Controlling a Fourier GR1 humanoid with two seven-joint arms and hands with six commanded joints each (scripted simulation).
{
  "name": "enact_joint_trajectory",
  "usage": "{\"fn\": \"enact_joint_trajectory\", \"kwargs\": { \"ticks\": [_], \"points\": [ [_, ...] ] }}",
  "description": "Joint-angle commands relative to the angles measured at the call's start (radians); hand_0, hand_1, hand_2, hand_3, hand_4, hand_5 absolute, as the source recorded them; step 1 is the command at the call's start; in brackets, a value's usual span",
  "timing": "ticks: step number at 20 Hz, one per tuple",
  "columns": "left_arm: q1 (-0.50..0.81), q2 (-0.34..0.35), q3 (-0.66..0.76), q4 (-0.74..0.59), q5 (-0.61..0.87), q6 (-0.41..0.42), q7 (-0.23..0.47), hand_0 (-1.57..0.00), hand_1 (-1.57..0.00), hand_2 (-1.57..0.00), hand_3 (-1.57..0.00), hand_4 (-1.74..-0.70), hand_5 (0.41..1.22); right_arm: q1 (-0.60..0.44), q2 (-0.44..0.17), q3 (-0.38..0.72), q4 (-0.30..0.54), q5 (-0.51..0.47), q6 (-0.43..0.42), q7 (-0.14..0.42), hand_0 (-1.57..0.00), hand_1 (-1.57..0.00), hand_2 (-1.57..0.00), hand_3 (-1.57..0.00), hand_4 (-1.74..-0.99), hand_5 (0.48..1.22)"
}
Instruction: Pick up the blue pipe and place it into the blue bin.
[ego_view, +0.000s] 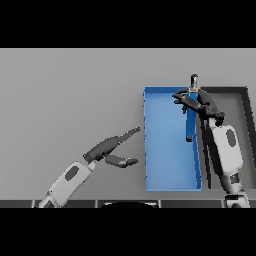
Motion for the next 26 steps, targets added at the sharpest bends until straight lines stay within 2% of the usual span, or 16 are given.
{"fn": "enact_joint_trajectory", "kwargs": {
  "ticks": [1, 2, 4, 5, 7, 9, 10, 12, 13, 15, 19, 21, 26],
  "points": [
    [0.007, -0.001, -0.006, 0.003, -0.004, -0.003, -0.008, 0.0, 0.0, 0.0, 0.0, -0.83, 0.474, 0.016, -0.017, 0.036, 0.003, -0.009, -0.014, 0.0, -1.57, -1.57, -1.57, -0.85, -1.631, 1.221],
    [0.003, 0.001, -0.004, 0.01, -0.003, -0.004, 0.0, 0.0, 0.0, 0.0, 0.0, -0.83, 0.475, 0.036, -0.041, 0.092, -0.012, -0.032, -0.036, 0.0, -1.57, -1.57, -1.57, -0.69, -1.653, 1.205],
    [0.0, 0.001, -0.004, 0.007, 0.001, -0.01, -0.002, 0.0, 0.0, 0.0, 0.0, -0.83, 0.474, 0.032, -0.112, 0.213, 0.022, -0.115, -0.12, 0.0, -1.57, -1.57, -1.57, -1.01, -1.583, 1.199],
    [0.007, 0.0, -0.009, 0.0, 0.0, -0.009, -0.008, 0.0, 0.0, 0.0, 0.0, -0.83, 0.474, 0.018, -0.139, 0.28, 0.054, -0.193, -0.17, 0.0, -1.46, -1.38, -1.33, -0.81, -1.534, 1.19],
    [-0.004, 0.0, -0.004, 0.011, -0.002, -0.009, 0.001, 0.0, 0.0, 0.0, 0.0, -0.83, 0.476, -0.015, -0.207, 0.41, 0.07, -0.369, -0.23, 0.0, -0.94, -0.88, -0.85, -0.52, -1.404, 1.159],
    [0.0, -0.007, -0.009, 0.004, -0.003, -0.007, -0.01, 0.0, 0.0, 0.0, 0.0, -0.83, 0.476, -0.052, -0.254, 0.502, 0.078, -0.464, -0.262, 0.0, -0.6, -0.57, -0.55, -0.33, -1.302, 1.182],
    [0.003, -0.003, -0.008, -0.006, -0.002, -0.003, -0.008, 0.0, 0.0, 0.0, 0.0, -0.83, 0.477, -0.069, -0.278, 0.532, 0.061, -0.462, -0.234, 0.0, -0.48, -0.45, -0.44, -0.26, -1.264, 1.139],
    [0.013, 0.009, -0.003, -0.01, 0.006, -0.008, -0.006, 0.0, 0.0, 0.0, 0.0, -0.83, 0.477, -0.084, -0.31, 0.581, 0.032, -0.397, -0.169, -0.001, -0.31, -0.29, -0.28, -0.17, -1.215, 1.044],
    [0.008, 0.007, -0.001, -0.004, 0.007, -0.007, 0.001, 0.0, 0.0, 0.0, 0.0, -0.83, 0.477, -0.09, -0.336, 0.603, 0.008, -0.378, -0.159, 0.0, -0.25, -0.23, -0.22, -0.13, -1.204, 1.002],
    [0.008, 0.004, -0.001, -0.005, 0.004, -0.003, -0.008, 0.0, 0.0, 0.0, 0.0, -0.83, 0.473, -0.094, -0.337, 0.627, -0.006, -0.36, -0.166, 0.0, -0.16, -0.15, -0.14, -0.09, -1.196, 0.933],
    [0.014, -0.001, -0.01, 0.001, -0.001, -0.005, -0.008, 0.0, 0.0, 0.0, 0.0, -0.83, 0.471, -0.098, -0.342, 0.638, 0.002, -0.342, -0.163, -0.011, -0.08, -0.06, -0.06, -0.03, -1.196, 0.838],
    [0.01, 0.003, -0.005, -0.009, 0.005, -0.005, -0.004, 0.0, 0.0, 0.0, 0.0, -0.83, 0.471, -0.104, -0.343, 0.643, 0.002, -0.342, -0.176, 0.0, -0.05, -0.04, -0.04, -0.02, -1.182, 0.807],
    [0.003, 0.003, -0.01, -0.011, -0.005, -0.002, 0.009, 0.0, 0.0, 0.0, 0.0, -0.83, 0.472, -0.102, -0.339, 0.653, 0.006, -0.322, -0.158, -0.036, -0.02, -0.01, -0.01, -0.01, -1.186, 0.772]
  ]
}}
